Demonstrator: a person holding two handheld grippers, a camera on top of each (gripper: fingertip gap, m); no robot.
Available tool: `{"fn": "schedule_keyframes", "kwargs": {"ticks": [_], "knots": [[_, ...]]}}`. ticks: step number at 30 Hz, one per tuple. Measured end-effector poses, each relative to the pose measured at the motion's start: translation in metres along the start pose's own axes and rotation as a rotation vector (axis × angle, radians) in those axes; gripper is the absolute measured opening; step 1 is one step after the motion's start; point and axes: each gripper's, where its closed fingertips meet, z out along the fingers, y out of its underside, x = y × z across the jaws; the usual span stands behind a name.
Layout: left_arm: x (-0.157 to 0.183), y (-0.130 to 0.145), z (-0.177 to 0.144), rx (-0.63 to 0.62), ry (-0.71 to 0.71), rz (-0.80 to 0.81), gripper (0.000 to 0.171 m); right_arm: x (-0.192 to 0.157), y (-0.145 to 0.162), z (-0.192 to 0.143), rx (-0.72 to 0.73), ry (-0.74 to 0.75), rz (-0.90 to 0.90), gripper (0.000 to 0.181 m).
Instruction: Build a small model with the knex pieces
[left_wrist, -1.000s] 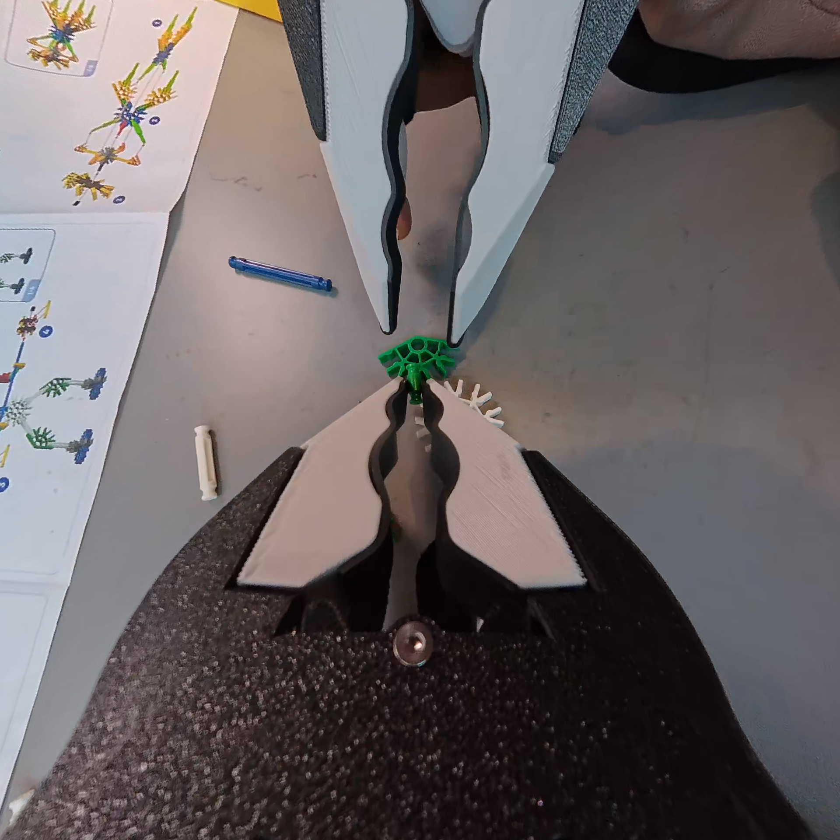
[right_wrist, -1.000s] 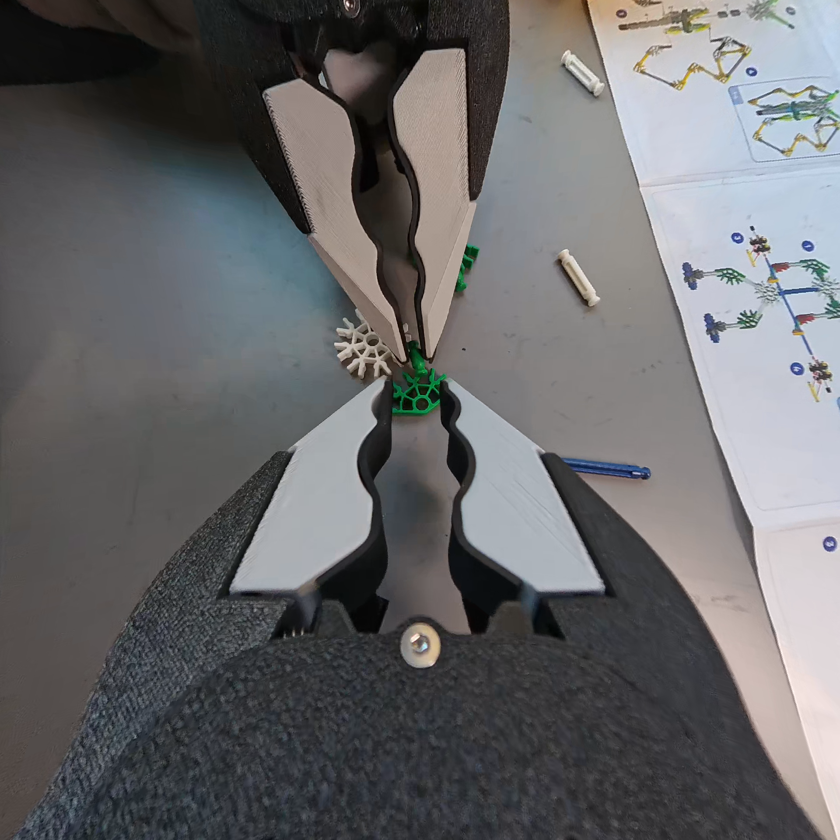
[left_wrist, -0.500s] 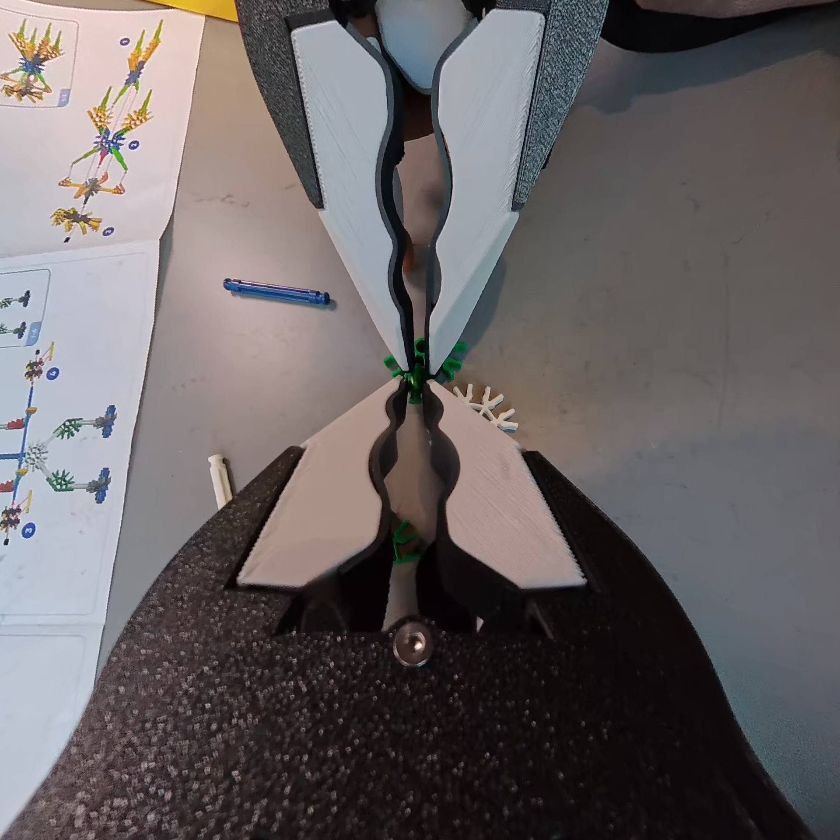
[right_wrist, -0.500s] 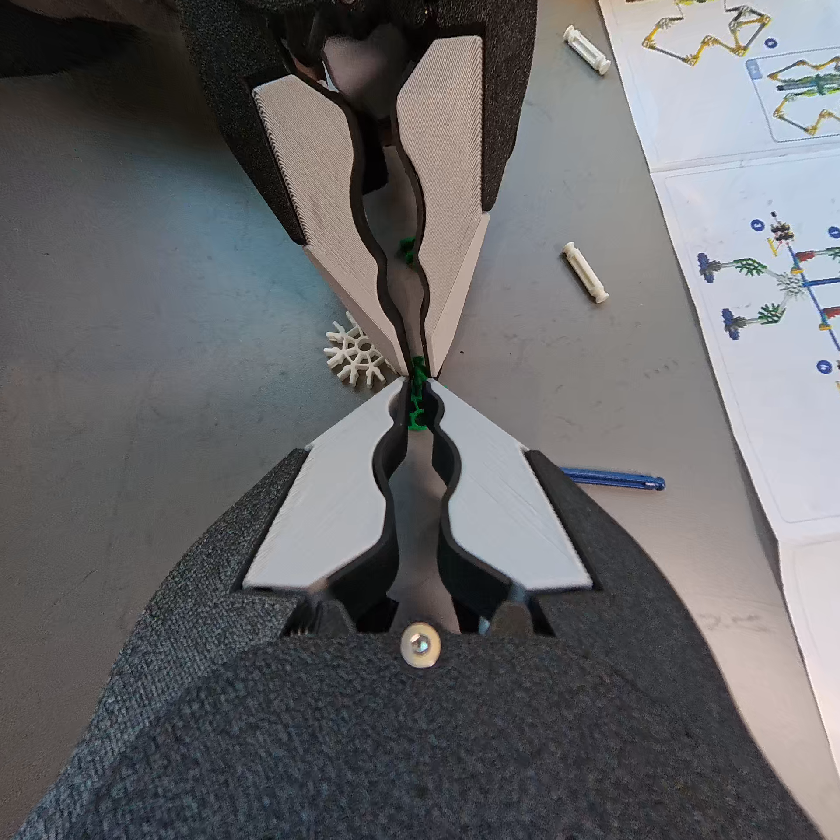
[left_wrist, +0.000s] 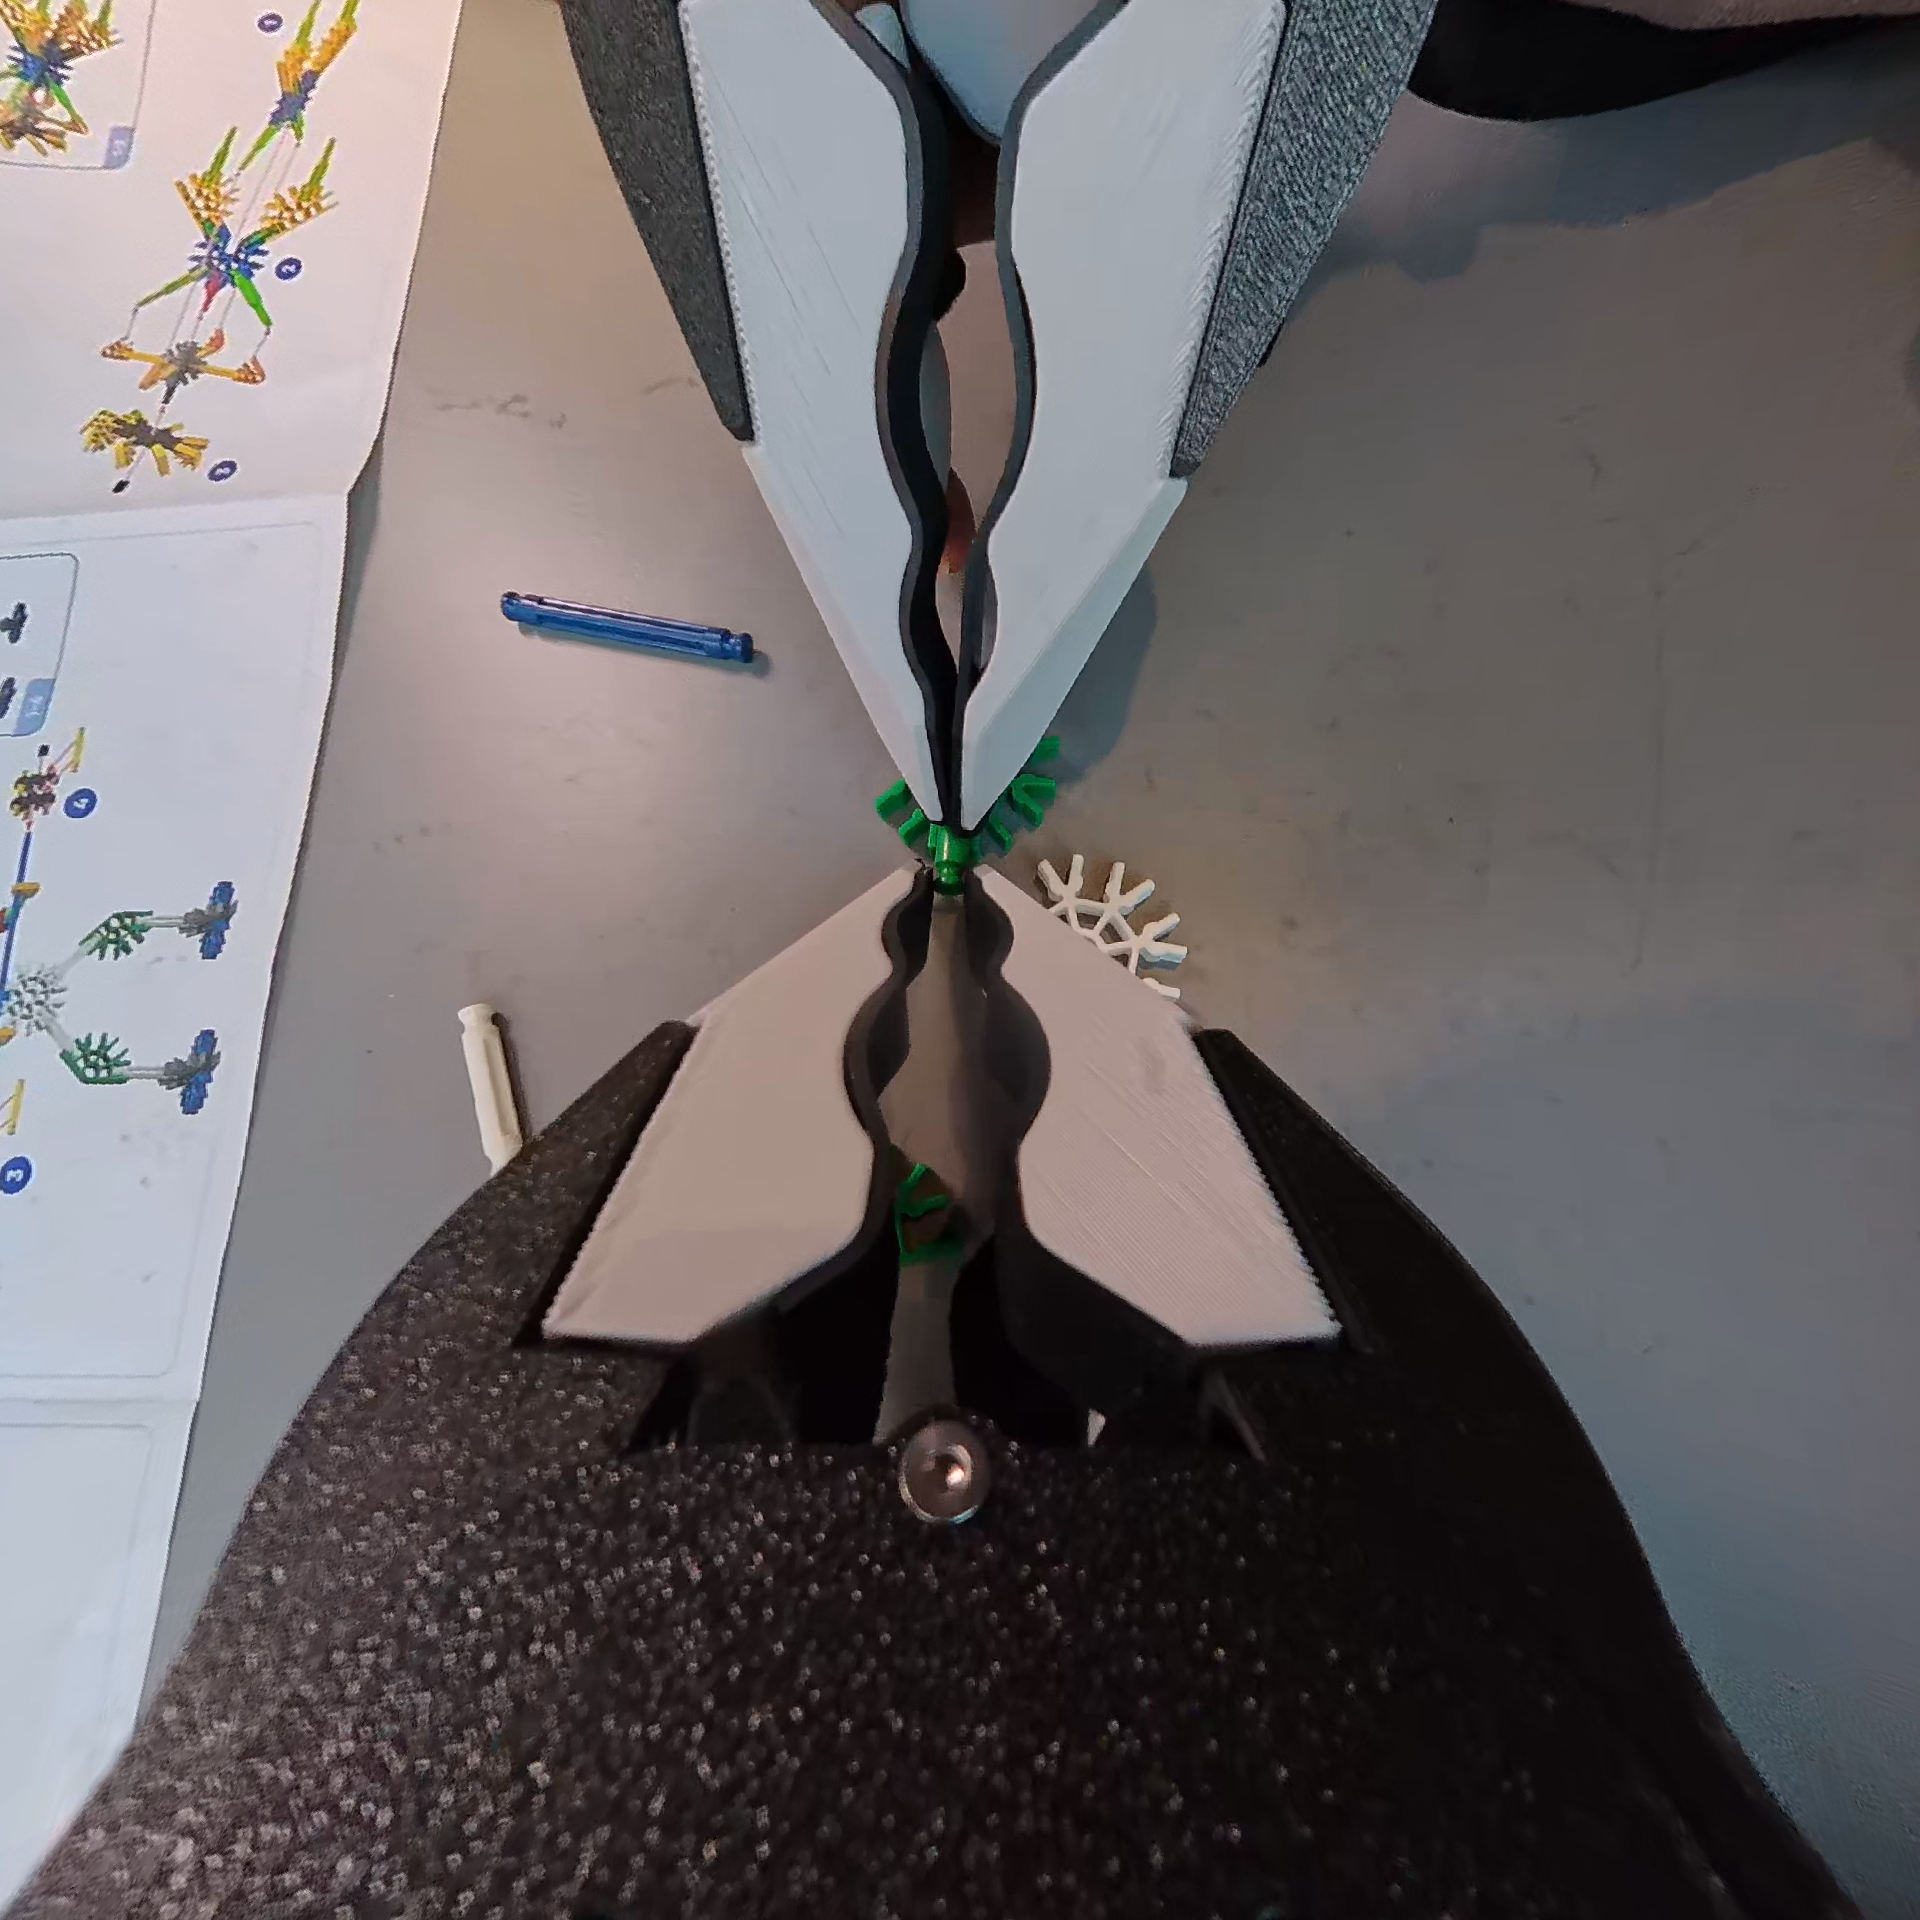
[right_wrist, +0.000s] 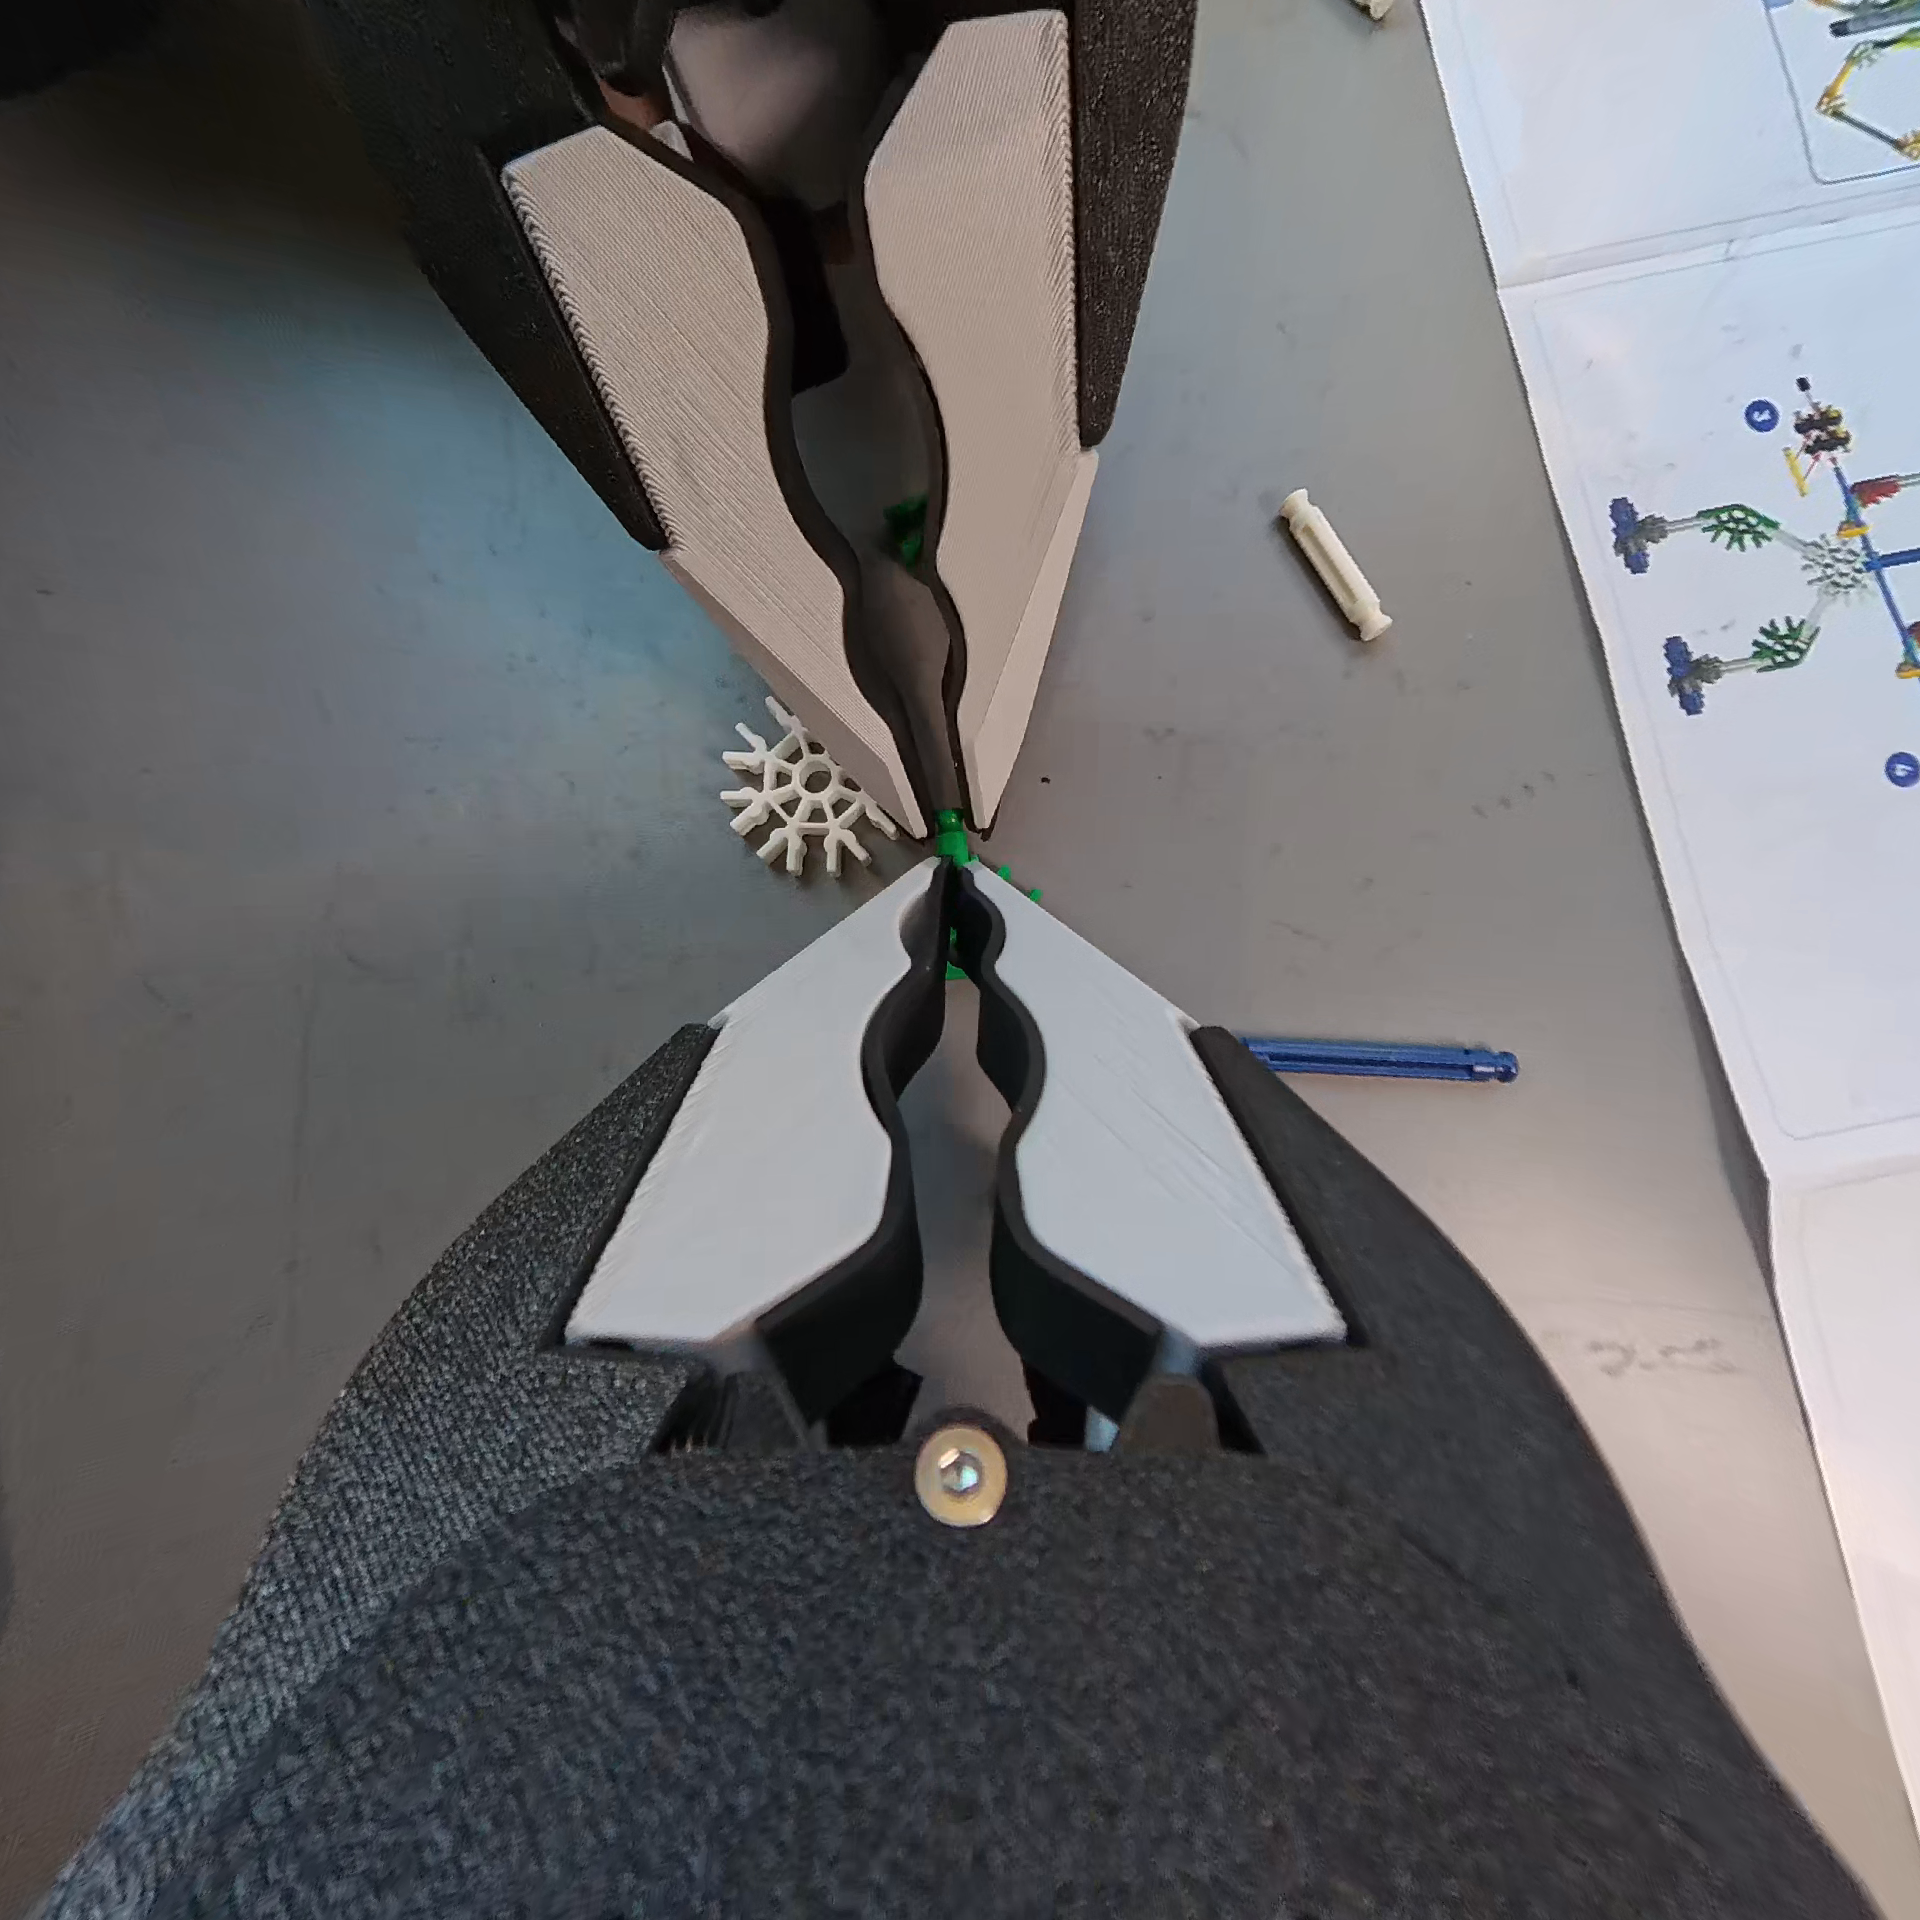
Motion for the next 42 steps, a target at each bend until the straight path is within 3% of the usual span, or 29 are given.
{"fn": "schedule_keyframes", "kwargs": {"ticks": [14,19,23,26,31,42], "knots": [[-0.009,-0.001,-0.018,0.014,-0.044,-0.060,0.003,-0.002,0.001,0.003,-0.217,-0.047,0.023,0.000],[-0.014,0.007,-0.036,0.035,-0.089,-0.113,0.008,0.005,-0.006,0.005,-0.090,-0.030,0.012,0.000],[-0.019,0.027,-0.061,0.074,-0.143,-0.205,0.021,0.007,-0.015,-0.017,0.086,-0.030,0.085,0.024],[-0.024,0.038,-0.067,0.071,-0.183,-0.229,0.029,0.006,-0.008,-0.025,0.094,0.005,0.025,0.028],[-0.017,0.040,-0.054,0.061,-0.141,-0.222,0.040,0.001,0.011,-0.003,0.011,0.009,-0.032,0.036],[-0.007,0.041,-0.042,-0.006,-0.144,-0.192,0.028,0.013,0.018,-0.006,-0.023,0.076,0.016,0.012]]}}
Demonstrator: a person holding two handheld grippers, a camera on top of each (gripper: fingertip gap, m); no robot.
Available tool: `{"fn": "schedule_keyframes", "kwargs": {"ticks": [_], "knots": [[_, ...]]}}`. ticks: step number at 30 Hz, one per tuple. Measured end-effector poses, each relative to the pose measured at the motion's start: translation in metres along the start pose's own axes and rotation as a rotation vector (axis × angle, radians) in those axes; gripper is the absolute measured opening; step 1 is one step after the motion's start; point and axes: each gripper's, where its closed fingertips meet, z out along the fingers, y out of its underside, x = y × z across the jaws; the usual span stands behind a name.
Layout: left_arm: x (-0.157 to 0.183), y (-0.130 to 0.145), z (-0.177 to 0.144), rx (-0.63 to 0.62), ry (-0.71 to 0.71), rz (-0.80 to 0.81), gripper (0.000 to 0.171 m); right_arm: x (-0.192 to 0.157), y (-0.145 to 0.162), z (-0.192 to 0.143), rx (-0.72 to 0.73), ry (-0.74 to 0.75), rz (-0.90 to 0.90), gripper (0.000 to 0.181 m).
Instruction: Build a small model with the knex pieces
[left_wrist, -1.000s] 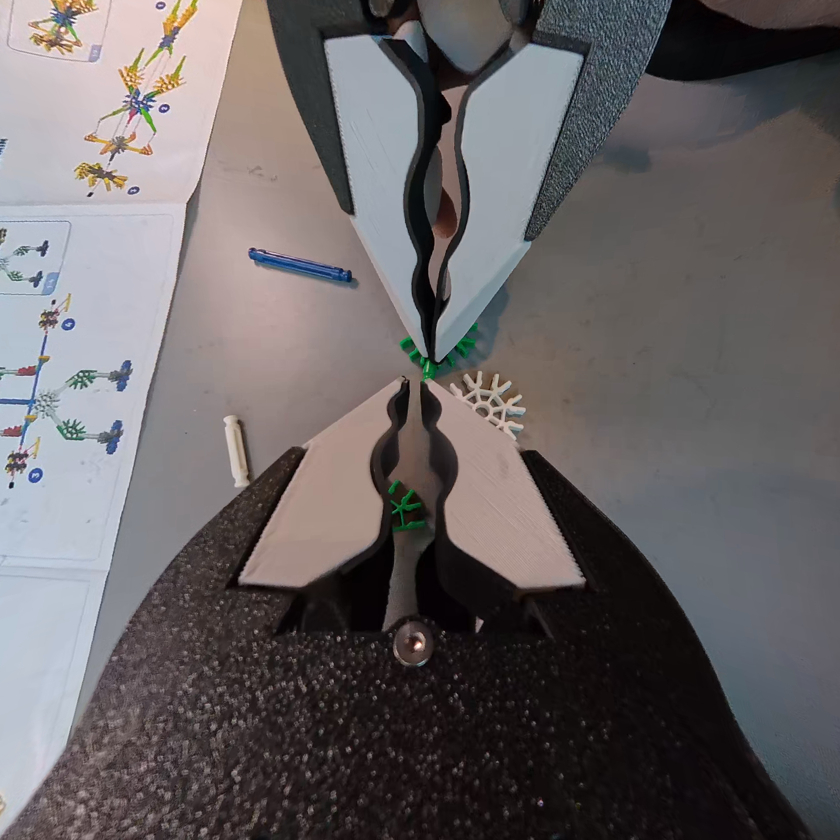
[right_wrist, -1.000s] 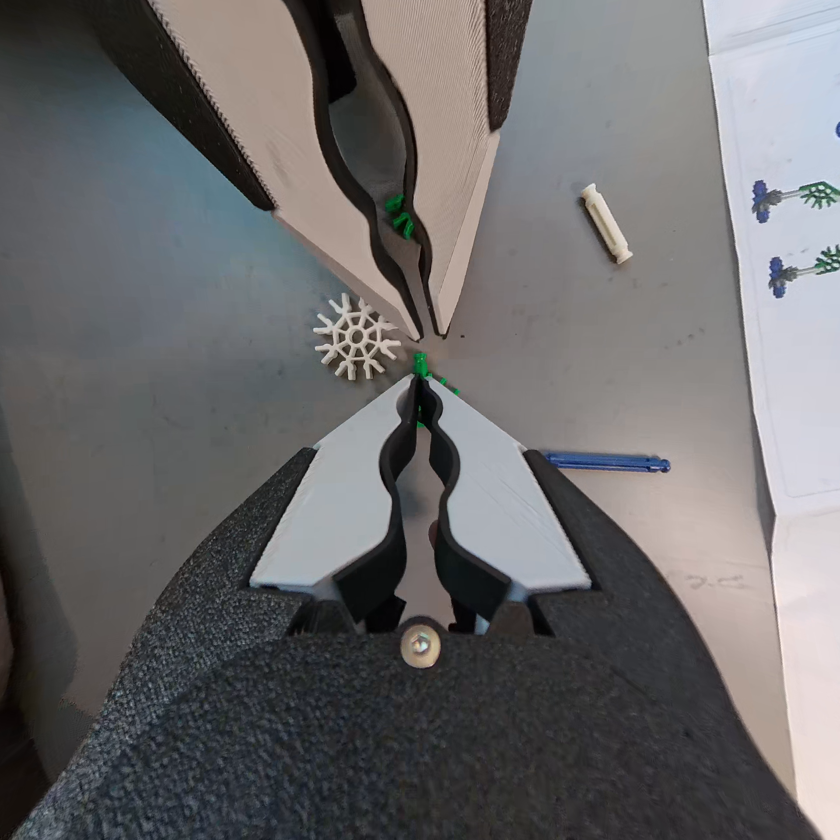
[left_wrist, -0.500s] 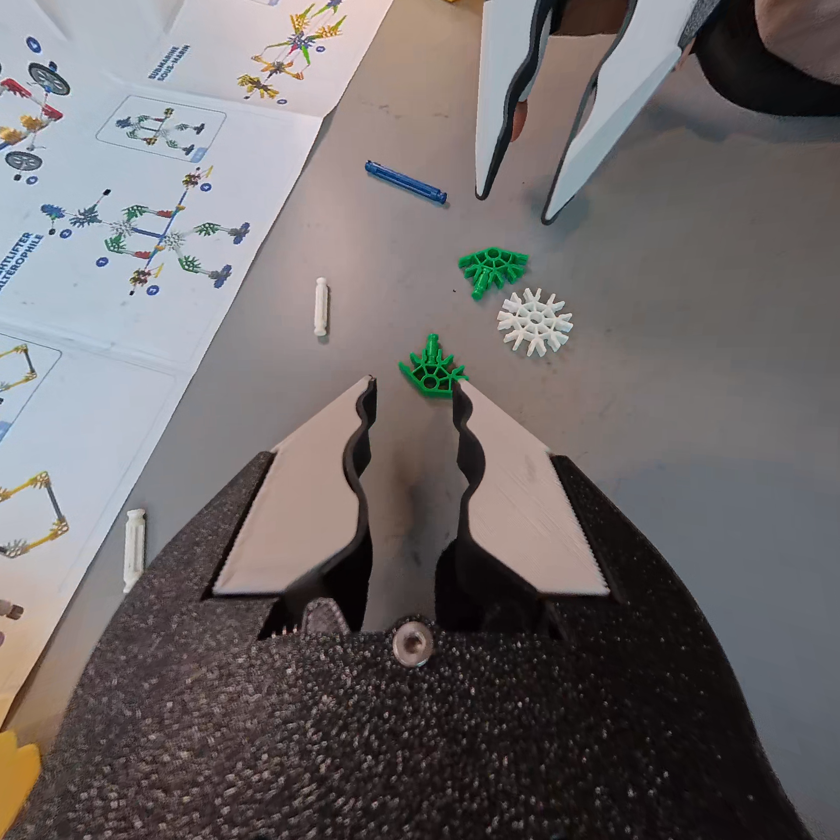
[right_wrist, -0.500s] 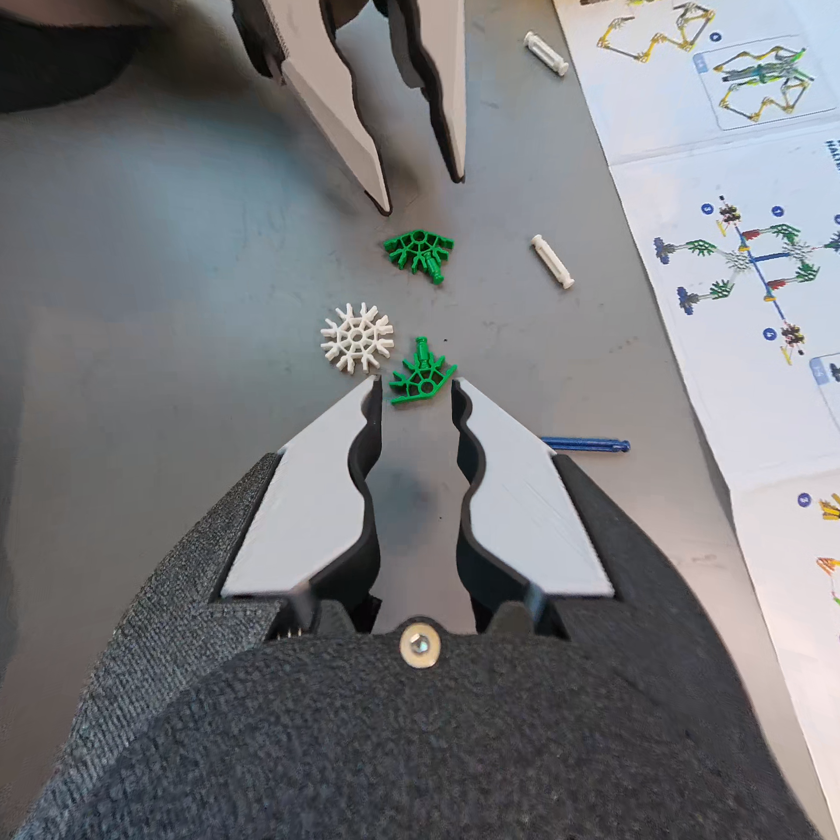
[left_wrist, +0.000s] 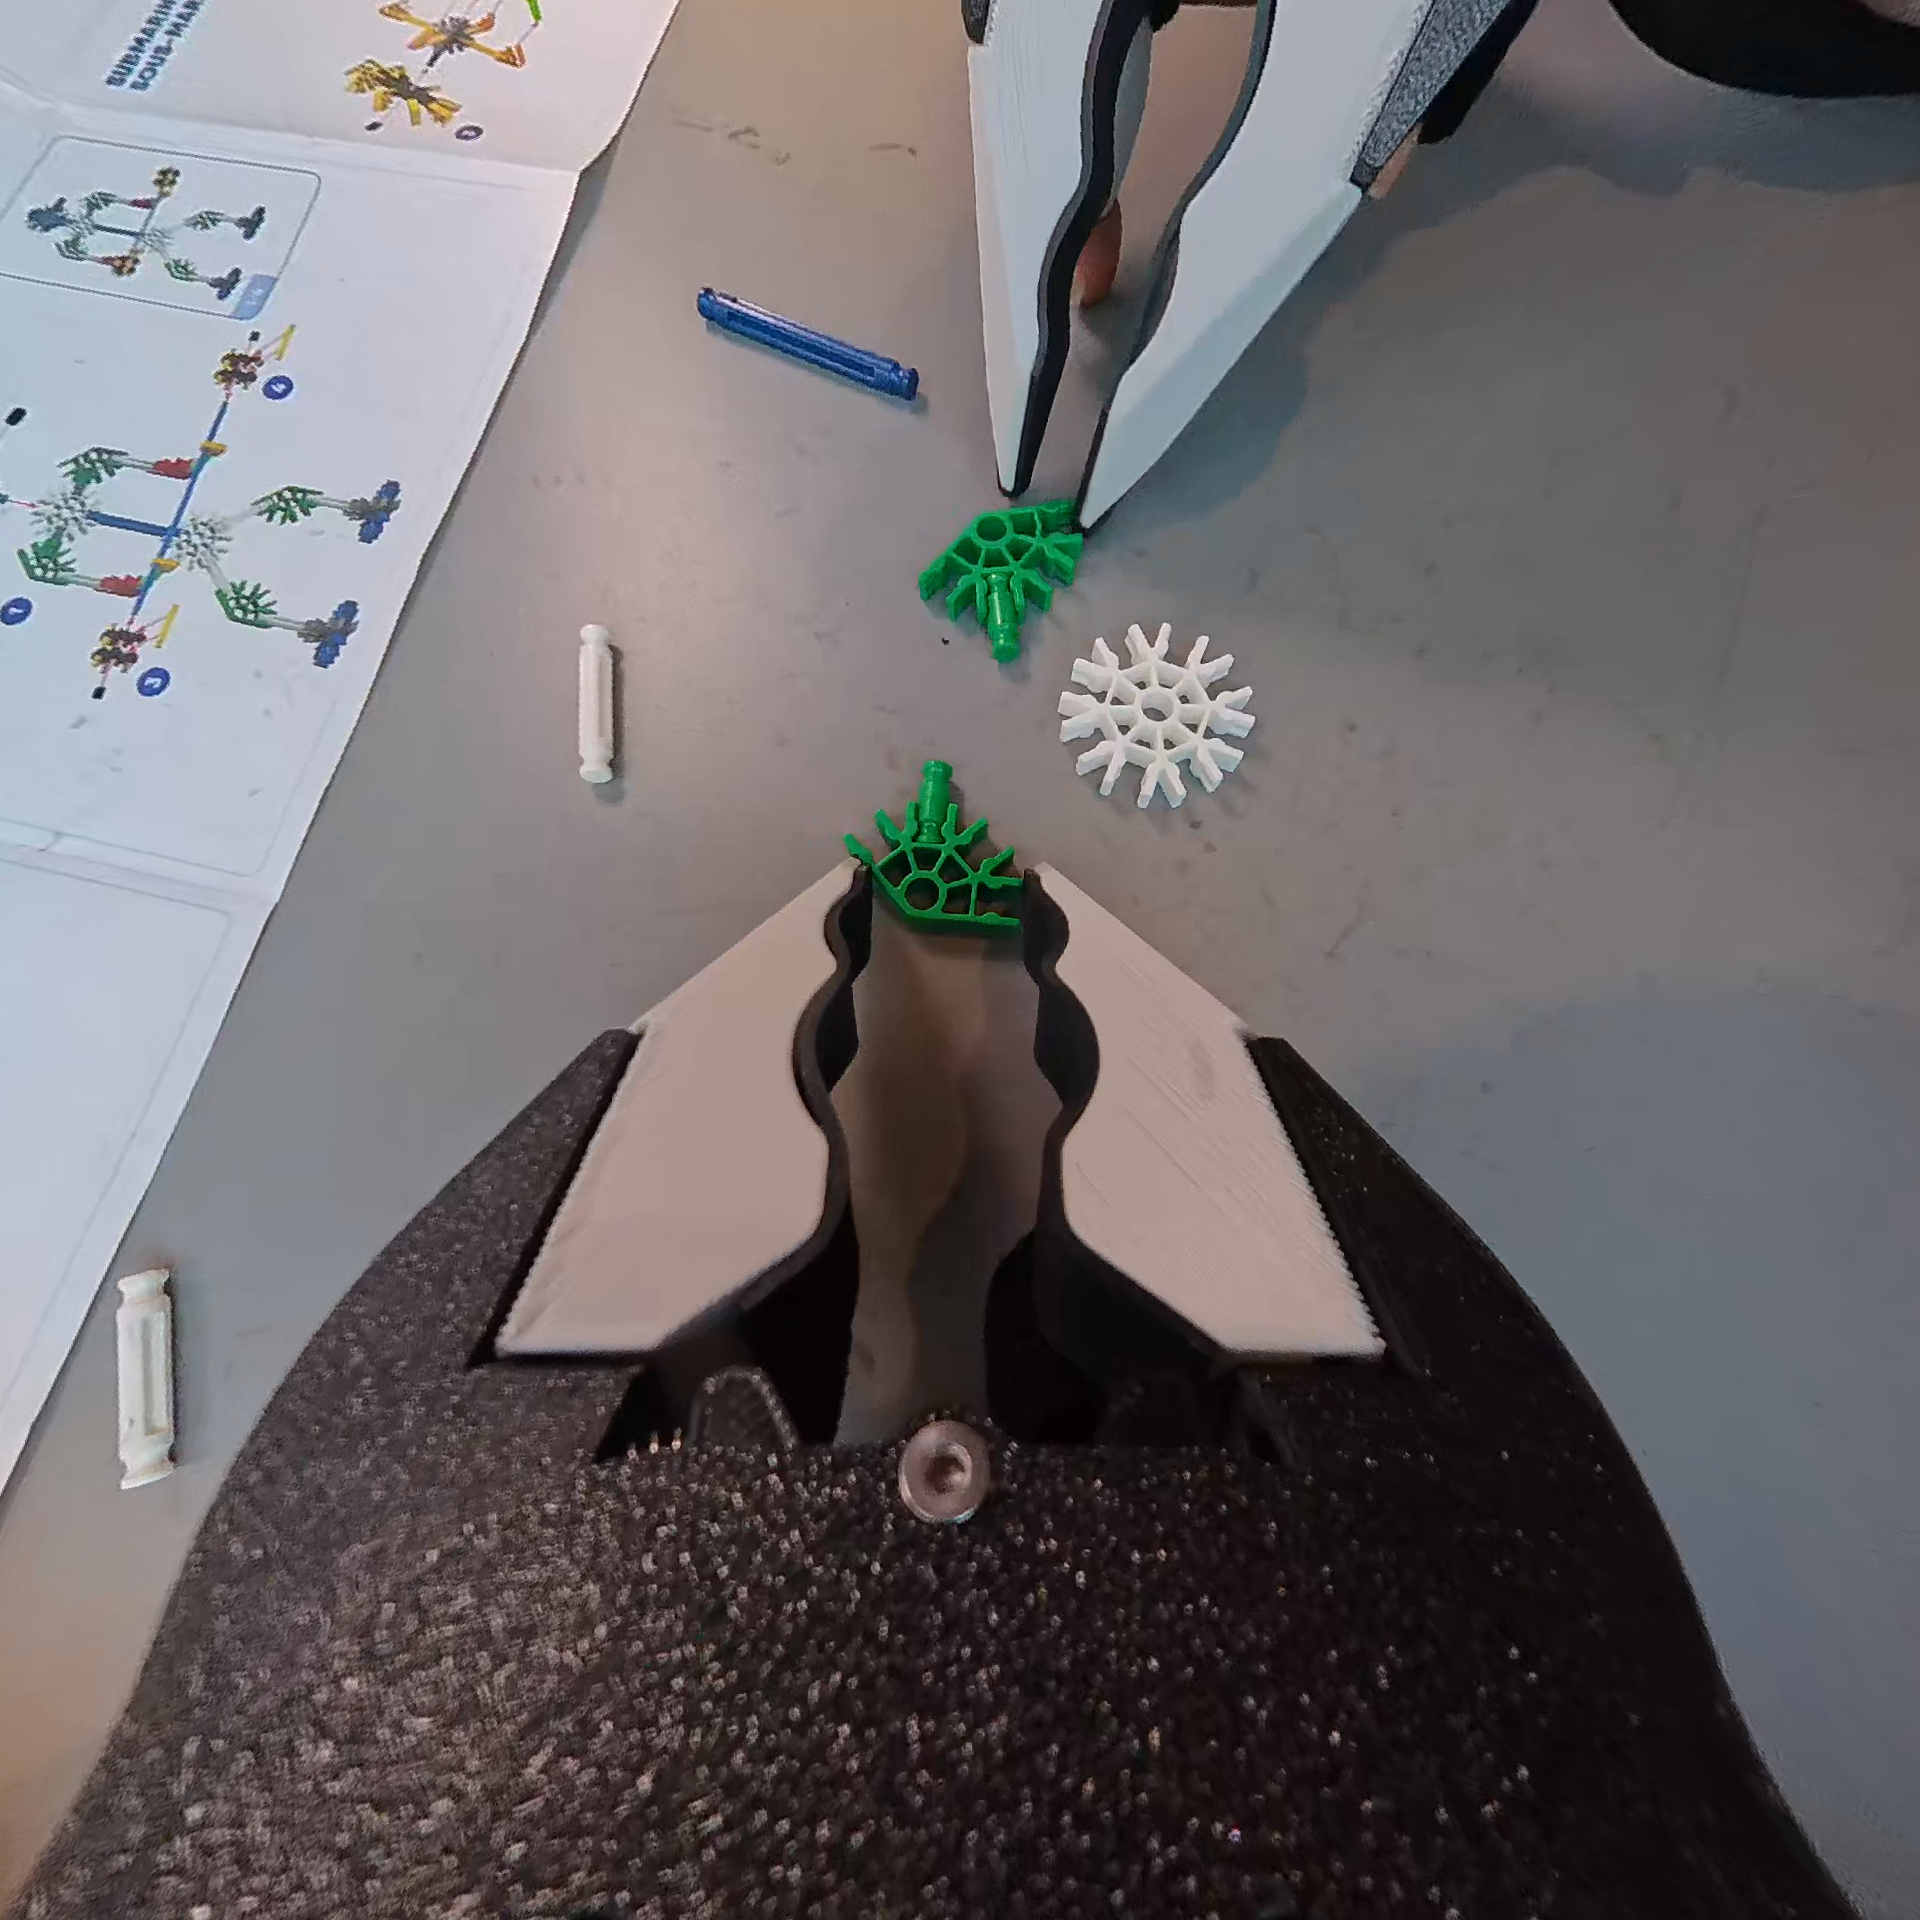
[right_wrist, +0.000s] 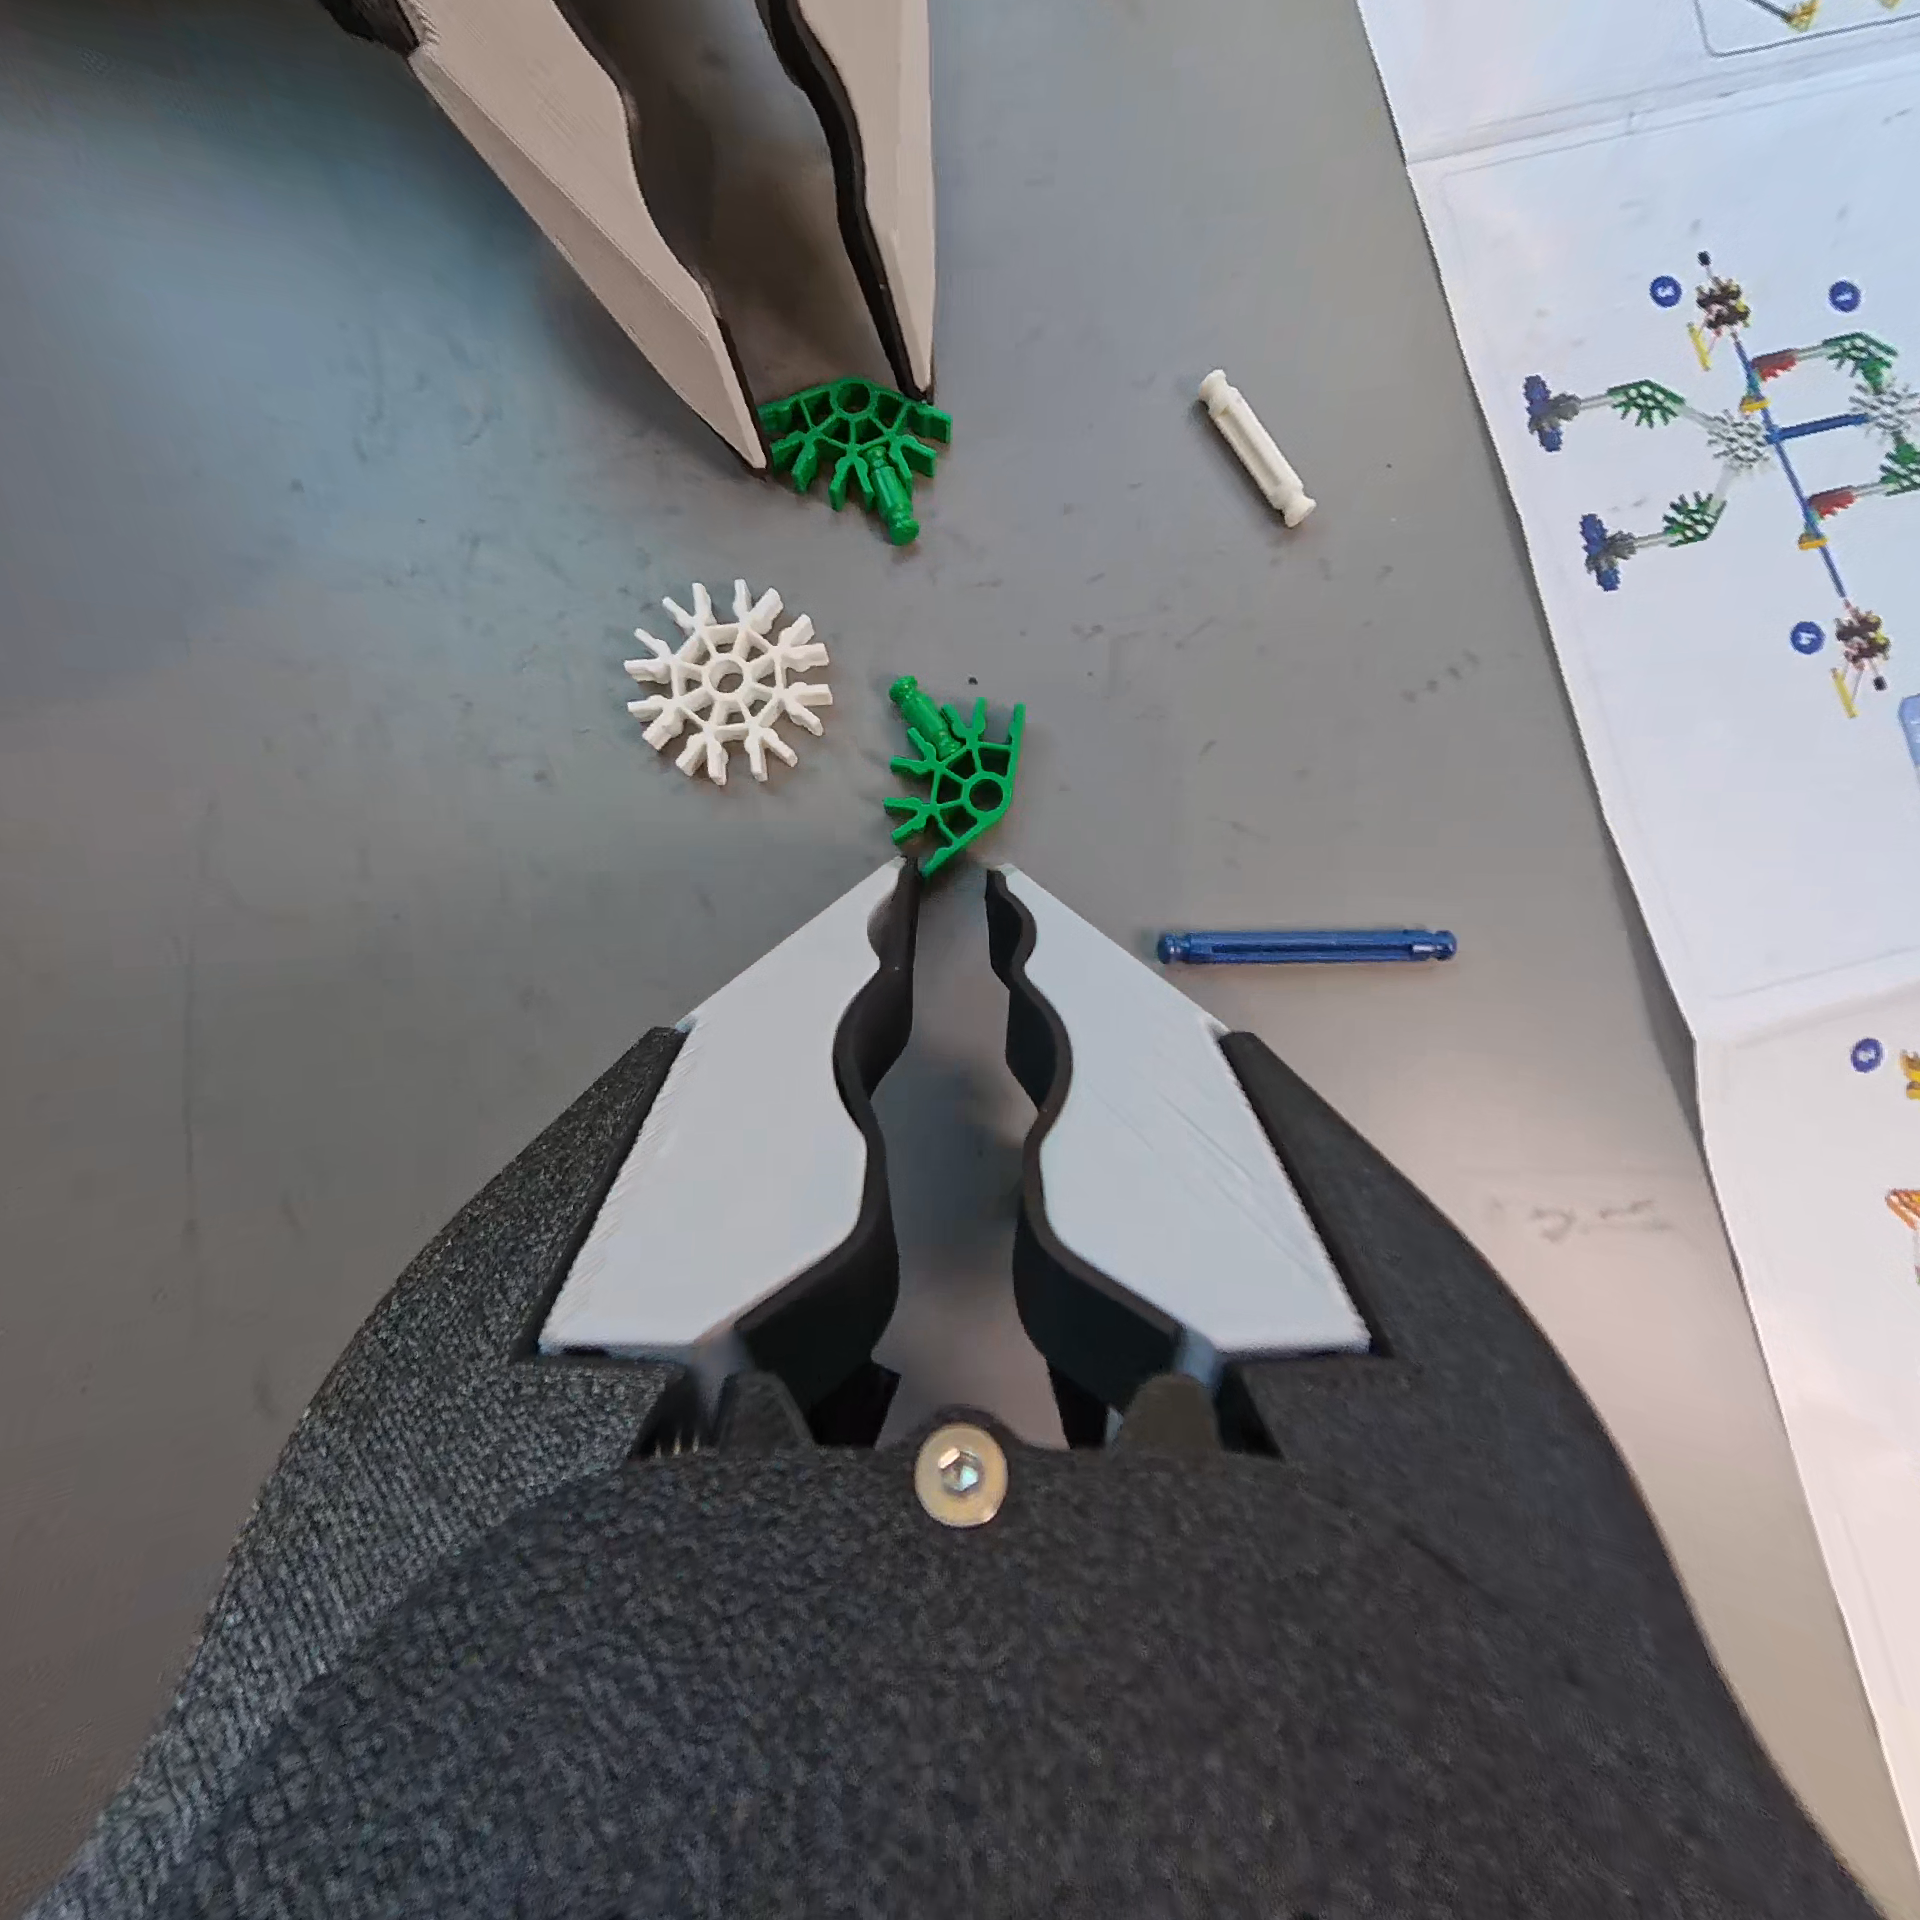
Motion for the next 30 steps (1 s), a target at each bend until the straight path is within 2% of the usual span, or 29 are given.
{"fn": "schedule_keyframes", "kwargs": {"ticks": [3,8,11,16,20,23,28,30], "knots": [[0.000,0.000,0.000,-0.017,-0.028,-0.011,0.027,0.004,0.005,-0.004,-0.006,0.012,-0.001,0.012],[0.000,0.000,0.001,-0.019,-0.047,-0.021,0.027,0.001,-0.007,-0.005,0.050,0.001,-0.017,0.031],[0.000,0.000,0.001,-0.016,-0.040,-0.026,0.027,0.001,-0.012,0.001,0.041,0.009,-0.024,0.036],[0.001,0.002,0.001,-0.013,-0.022,-0.026,0.026,0.006,-0.013,0.009,-0.003,0.042,0.020,0.029],[0.003,0.004,-0.001,-0.011,0.001,-0.019,0.026,0.015,-0.005,0.003,-0.030,0.078,0.139,0.019],[0.005,0.005,-0.003,-0.010,0.023,-0.026,0.026,0.005,0.001,-0.001,-0.046,0.014,0.188,0.019],[0.009,0.007,-0.004,-0.011,0.058,-0.023,0.027,-0.027,-0.002,-0.006,-0.033,-0.128,0.089,0.022],[0.009,0.007,-0.006,-0.012,0.064,-0.020,0.027,-0.024,-0.007,-0.007,-0.009,-0.118,0.088,0.022]]}}
